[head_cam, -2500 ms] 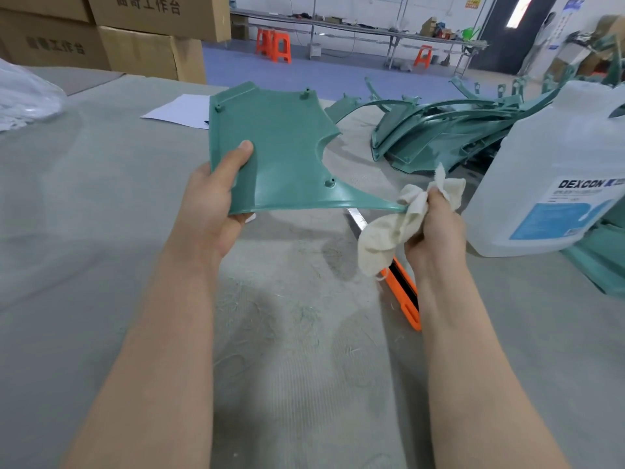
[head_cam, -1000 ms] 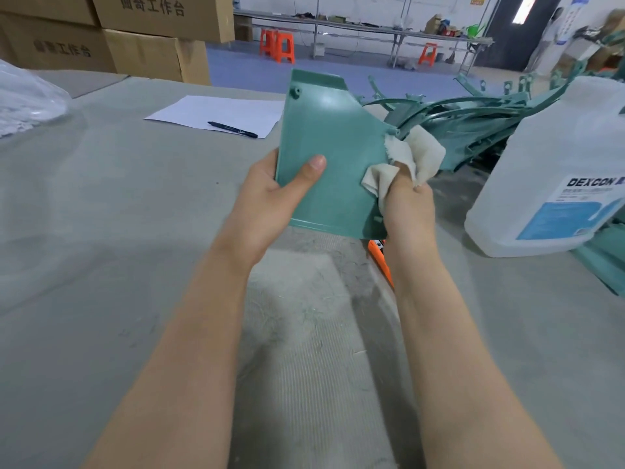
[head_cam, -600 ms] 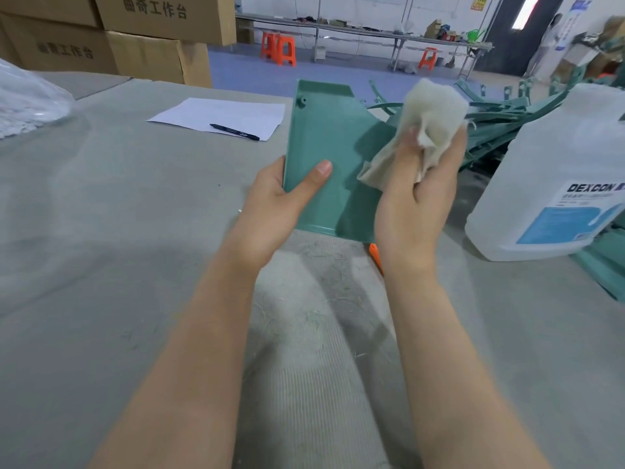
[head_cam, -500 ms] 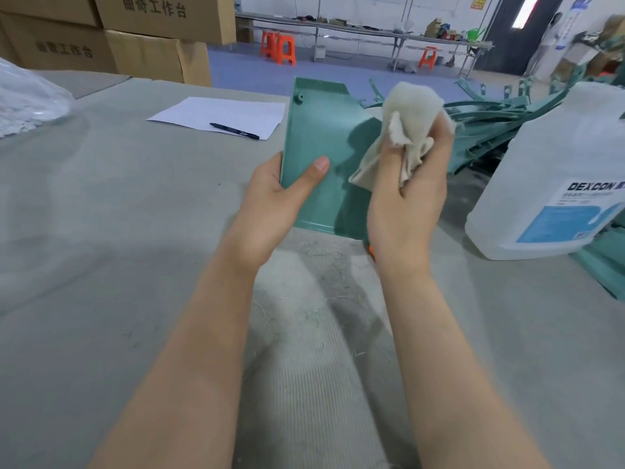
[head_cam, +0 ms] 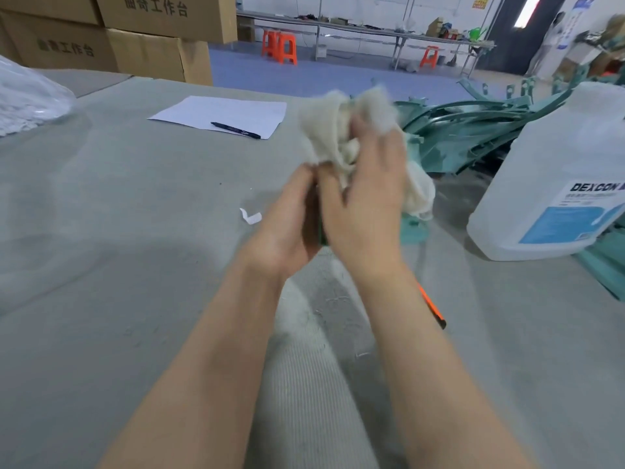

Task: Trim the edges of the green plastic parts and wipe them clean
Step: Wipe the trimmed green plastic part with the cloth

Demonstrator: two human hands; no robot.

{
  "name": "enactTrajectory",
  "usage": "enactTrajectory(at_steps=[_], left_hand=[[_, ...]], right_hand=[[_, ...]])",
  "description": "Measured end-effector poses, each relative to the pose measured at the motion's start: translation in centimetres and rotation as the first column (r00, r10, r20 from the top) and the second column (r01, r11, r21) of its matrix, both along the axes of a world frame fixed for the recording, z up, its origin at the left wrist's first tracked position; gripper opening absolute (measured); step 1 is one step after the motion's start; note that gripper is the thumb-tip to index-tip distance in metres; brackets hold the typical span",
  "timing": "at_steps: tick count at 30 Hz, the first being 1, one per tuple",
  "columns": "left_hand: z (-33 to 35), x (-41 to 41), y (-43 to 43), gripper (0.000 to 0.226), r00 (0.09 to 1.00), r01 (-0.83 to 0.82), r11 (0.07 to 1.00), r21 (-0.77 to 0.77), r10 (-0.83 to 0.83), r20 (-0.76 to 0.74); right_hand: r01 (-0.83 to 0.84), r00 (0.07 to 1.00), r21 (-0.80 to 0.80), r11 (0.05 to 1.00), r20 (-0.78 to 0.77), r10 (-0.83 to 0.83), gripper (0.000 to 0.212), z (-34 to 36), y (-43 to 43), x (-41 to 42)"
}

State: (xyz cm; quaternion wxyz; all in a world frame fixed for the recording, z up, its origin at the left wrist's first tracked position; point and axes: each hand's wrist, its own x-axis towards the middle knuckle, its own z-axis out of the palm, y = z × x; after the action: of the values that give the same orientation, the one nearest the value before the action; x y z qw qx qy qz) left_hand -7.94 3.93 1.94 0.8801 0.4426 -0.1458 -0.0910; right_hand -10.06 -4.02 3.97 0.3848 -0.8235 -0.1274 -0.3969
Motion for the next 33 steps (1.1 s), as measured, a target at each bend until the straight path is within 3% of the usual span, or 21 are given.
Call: enactTrajectory(at_steps=[2, 4, 6, 13, 16, 19, 21, 24, 26, 30, 33], left_hand=[[0.2, -0.1, 0.3, 0.053, 0.996, 0.093, 0.978, -0.189, -0.090, 0.025], [0.2, 0.0, 1.1, 0.071, 0.994, 0.112, 0.946, -0.304, -0.103, 0.045], [0.2, 0.2, 1.6, 0.076, 0.993, 0.119, 0.932, -0.342, -0.108, 0.052], [-0.2, 0.3, 1.1, 0.074, 0.997, 0.068, 0.969, -0.237, -0.071, -0.007], [-0.2, 0.5, 1.3, 0.077, 0.997, 0.071, 0.971, -0.227, -0.079, -0.025], [-0.3, 0.7, 1.2, 0.071, 0.999, 0.005, 0.994, -0.111, -0.010, -0.041], [-0.4, 0.9, 0.9, 0.065, 0.997, -0.032, 0.996, -0.077, 0.026, -0.076], [-0.8, 1.1, 1.7, 0.074, 0.990, -0.072, 0.983, -0.169, 0.050, -0.131], [-0.8, 1.1, 2.3, 0.075, 0.992, -0.076, 0.973, -0.216, 0.052, -0.115], [-0.4, 0.8, 1.0, 0.043, 0.973, -0.216, 0.975, -0.045, 0.211, -0.097], [0.4, 0.3, 0.7, 0.027, 0.948, -0.318, 0.948, -0.035, 0.316, -0.039]], right_hand=[[-0.043, 0.988, -0.215, 0.976, -0.152, 0.010, 0.064, -1.0, 1.2, -0.1], [-0.092, 0.983, -0.271, 0.958, -0.177, 0.045, 0.064, -1.9, 1.7, -0.1], [-0.113, 0.987, -0.273, 0.955, -0.140, 0.077, 0.052, -2.4, 2.0, 0.0], [-0.069, 0.995, -0.206, 0.976, -0.091, 0.051, 0.040, -3.6, 2.2, 0.9], [-0.005, 0.991, -0.158, 0.987, -0.134, -0.016, 0.041, -3.7, 1.4, 1.8], [0.115, 0.971, -0.034, 0.993, -0.207, -0.120, 0.042, -3.6, -0.2, 2.6], [0.059, 0.983, -0.057, 0.997, -0.170, -0.068, 0.039, -4.0, 0.5, 2.0], [-0.154, 0.977, -0.117, 0.981, -0.163, 0.134, 0.034, -4.9, 2.4, 1.2], [-0.200, 0.973, -0.117, 0.973, -0.144, 0.182, 0.032, -4.8, 2.4, 1.4], [-0.071, 0.997, -0.077, 0.994, -0.048, 0.067, 0.037, -5.1, 1.3, 2.3], [0.049, 0.989, 0.097, 0.994, -0.142, -0.035, 0.025, -5.6, -1.0, 3.3]])
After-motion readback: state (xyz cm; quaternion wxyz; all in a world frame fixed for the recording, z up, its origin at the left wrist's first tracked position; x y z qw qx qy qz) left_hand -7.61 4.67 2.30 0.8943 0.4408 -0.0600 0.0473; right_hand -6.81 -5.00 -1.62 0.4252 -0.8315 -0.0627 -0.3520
